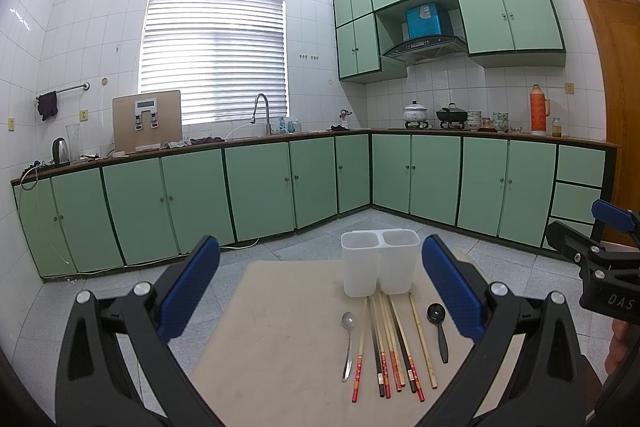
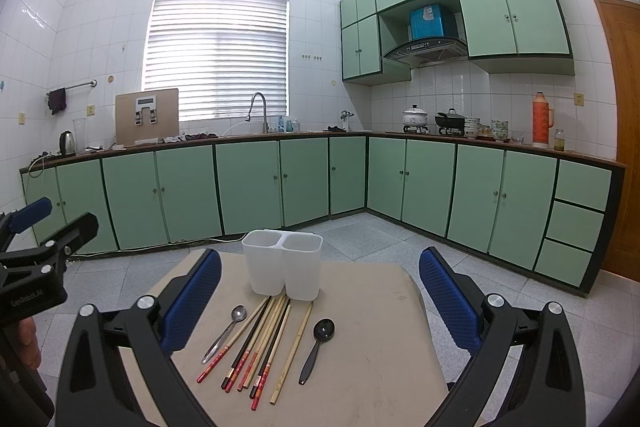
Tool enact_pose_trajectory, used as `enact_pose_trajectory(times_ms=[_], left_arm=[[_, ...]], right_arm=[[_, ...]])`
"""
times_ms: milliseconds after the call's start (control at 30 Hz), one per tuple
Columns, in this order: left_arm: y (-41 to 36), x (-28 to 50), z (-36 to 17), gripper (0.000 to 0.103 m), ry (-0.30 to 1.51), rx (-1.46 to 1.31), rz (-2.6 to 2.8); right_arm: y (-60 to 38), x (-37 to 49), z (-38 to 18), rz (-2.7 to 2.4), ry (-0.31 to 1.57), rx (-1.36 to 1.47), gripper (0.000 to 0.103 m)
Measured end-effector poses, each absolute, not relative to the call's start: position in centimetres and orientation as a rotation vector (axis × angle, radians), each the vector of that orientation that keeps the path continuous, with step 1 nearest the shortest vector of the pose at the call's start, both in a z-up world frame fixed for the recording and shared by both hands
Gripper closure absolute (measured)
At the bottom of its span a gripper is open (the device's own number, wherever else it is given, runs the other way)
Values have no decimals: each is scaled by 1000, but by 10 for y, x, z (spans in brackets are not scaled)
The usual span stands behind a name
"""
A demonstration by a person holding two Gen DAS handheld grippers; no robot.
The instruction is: Organize utensils
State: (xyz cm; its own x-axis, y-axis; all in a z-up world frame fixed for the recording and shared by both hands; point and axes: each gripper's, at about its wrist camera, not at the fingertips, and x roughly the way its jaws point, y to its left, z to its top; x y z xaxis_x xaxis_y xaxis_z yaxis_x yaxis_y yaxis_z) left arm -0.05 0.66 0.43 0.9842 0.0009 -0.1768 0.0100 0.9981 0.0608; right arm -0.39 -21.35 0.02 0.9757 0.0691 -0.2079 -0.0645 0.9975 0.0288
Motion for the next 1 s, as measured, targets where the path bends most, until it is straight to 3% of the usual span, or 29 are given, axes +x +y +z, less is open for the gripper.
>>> enact_pose_trajectory(times_ms=[1000], left_arm=[[14,1,4,5,178,62,-3]], right_arm=[[-213,-6,-3,69,213,24,6]])
